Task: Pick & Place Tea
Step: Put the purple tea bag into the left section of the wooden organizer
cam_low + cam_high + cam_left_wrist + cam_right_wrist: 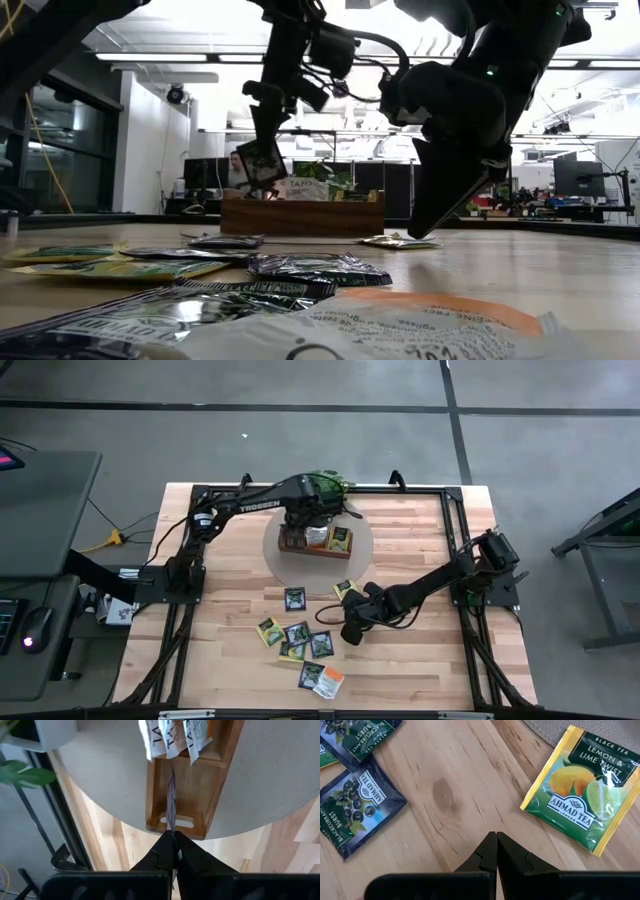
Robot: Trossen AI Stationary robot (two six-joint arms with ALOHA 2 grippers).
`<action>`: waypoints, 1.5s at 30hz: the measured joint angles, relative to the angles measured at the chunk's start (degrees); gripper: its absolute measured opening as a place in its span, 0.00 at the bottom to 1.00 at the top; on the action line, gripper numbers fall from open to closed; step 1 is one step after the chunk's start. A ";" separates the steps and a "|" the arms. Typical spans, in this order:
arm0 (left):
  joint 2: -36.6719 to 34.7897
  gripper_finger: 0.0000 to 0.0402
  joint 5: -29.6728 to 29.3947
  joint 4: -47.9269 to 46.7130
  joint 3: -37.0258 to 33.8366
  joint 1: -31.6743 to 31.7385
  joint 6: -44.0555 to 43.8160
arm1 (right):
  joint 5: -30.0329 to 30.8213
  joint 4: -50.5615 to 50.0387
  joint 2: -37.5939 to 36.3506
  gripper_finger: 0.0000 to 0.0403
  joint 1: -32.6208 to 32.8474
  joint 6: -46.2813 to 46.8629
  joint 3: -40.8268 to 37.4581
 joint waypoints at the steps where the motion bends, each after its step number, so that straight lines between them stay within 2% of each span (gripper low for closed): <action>1: 0.15 0.00 0.00 0.04 -0.04 0.00 0.02 | 0.01 0.01 0.00 0.00 0.00 0.00 0.00; 14: 0.02 0.00 0.36 -0.02 -0.02 0.00 1.42 | 0.11 0.03 -0.02 0.00 0.00 0.00 0.00; 21: 0.03 0.00 2.67 0.01 -0.04 0.00 1.67 | 0.11 0.02 -0.02 0.00 0.00 -0.17 0.00; 26: 2.08 0.00 2.84 0.24 -0.22 0.00 2.40 | 0.11 0.01 -0.02 0.00 0.00 -0.17 0.00; 36: 2.74 0.00 0.53 0.01 -0.14 0.02 3.55 | 0.57 0.01 -0.02 0.00 0.00 -0.21 0.00; 45: 2.73 0.00 1.18 0.09 -4.10 0.04 4.52 | 0.74 -0.02 -0.02 0.00 0.00 -0.68 0.02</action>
